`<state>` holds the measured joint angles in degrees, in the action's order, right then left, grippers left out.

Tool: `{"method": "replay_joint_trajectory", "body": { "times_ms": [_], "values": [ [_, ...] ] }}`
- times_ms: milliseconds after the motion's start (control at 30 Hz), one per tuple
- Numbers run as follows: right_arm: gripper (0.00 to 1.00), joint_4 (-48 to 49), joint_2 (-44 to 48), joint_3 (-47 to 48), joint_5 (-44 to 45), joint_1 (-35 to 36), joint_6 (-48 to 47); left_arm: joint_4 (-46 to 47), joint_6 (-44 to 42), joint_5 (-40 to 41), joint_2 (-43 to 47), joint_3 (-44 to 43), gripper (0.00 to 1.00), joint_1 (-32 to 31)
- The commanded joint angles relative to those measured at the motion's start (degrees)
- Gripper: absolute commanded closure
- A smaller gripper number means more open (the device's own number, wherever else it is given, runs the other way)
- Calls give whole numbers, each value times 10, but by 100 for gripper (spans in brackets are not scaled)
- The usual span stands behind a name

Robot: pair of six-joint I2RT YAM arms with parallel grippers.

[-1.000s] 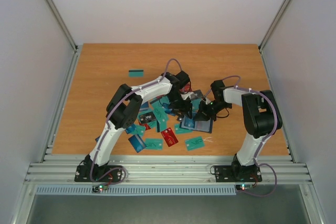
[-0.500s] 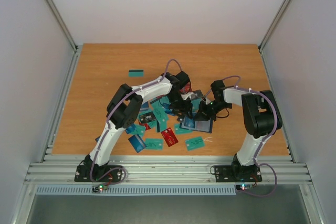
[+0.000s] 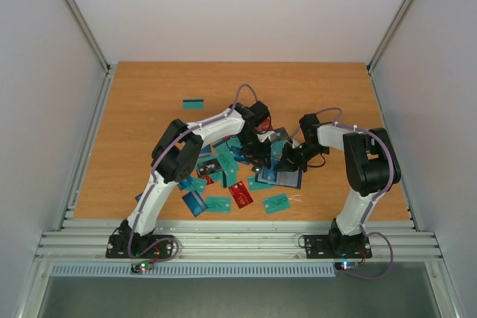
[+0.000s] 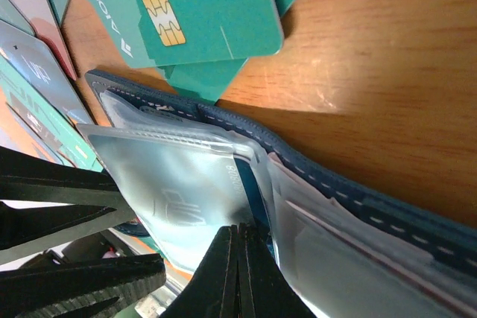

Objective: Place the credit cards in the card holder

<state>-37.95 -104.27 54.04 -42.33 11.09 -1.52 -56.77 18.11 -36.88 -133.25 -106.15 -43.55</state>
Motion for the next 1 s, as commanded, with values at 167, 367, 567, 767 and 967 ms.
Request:
{"method": "replay_joint_trajectory", "body": {
  "times_ms": [167,367,567,767,967],
  "values": [
    [98,-6,-11,-3,43,4,5,24,9,-21,-12,-42,75,-24],
    [98,-11,-4,8,37,4,8,24,19,-7,-17,-58,84,-33],
    [98,-14,3,8,33,4,7,12,23,14,-26,-69,86,-41],
    [98,-34,25,22,33,4,1,-26,4,69,-35,-104,93,-55],
    [97,-85,73,38,51,1,-11,-76,7,130,-45,-150,93,-61]
  ]
}}
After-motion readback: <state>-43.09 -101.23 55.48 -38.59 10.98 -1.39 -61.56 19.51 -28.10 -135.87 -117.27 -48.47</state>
